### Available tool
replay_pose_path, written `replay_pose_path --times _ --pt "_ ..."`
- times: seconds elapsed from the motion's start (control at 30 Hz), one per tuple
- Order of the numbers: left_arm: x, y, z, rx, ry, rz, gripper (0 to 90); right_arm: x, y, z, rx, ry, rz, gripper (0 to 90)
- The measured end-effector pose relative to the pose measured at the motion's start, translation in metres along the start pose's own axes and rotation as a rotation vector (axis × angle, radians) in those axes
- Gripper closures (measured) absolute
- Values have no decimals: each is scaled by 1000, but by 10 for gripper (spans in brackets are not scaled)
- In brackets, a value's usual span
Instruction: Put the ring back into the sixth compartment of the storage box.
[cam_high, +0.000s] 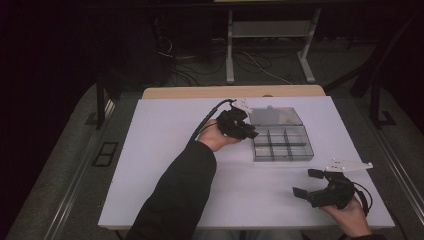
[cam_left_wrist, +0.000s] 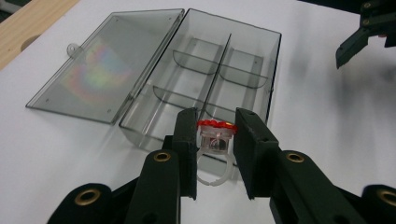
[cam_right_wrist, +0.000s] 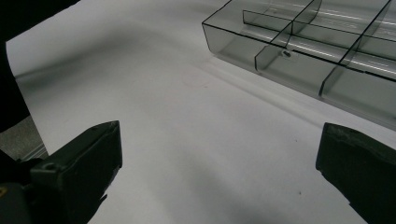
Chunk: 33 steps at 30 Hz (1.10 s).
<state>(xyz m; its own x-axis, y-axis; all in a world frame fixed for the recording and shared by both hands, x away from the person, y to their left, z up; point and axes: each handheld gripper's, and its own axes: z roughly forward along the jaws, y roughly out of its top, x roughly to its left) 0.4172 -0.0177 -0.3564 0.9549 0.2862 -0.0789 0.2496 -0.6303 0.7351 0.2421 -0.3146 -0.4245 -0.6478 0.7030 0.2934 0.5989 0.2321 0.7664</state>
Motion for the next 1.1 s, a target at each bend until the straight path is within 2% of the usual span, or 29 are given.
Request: replay_pose_path --times 0.13,0.37,0.4,0.57,0.73,0.8,0.9,0.97,1.1 --pt "1 6 6 11 5 1 699 0 0 0 0 0 0 5" --pt "6 15 16 2 4 -7 699 0 0 1 0 1 -5 5" --pt "8 16 18 2 6 3 699 0 0 1 0 2 -5 5" --pt "12 19 30 12 2 -21 699 -1 0 -1 -1 2 0 5" --pt "18 22 39 -4 -7 -27 699 -3 0 -1 -6 -3 -2 5" --pt "17 23 43 -21 -9 -48 699 -3 1 -1 -5 -3 -2 5" --pt "18 25 49 -16 -12 -31 699 -3 1 -1 -5 -3 -4 5" --pt "17 26 53 -28 -21 -49 699 -3 1 0 -4 -3 -1 5" --pt "17 29 61 -22 -27 -48 699 -4 1 1 0 -3 -3 5"
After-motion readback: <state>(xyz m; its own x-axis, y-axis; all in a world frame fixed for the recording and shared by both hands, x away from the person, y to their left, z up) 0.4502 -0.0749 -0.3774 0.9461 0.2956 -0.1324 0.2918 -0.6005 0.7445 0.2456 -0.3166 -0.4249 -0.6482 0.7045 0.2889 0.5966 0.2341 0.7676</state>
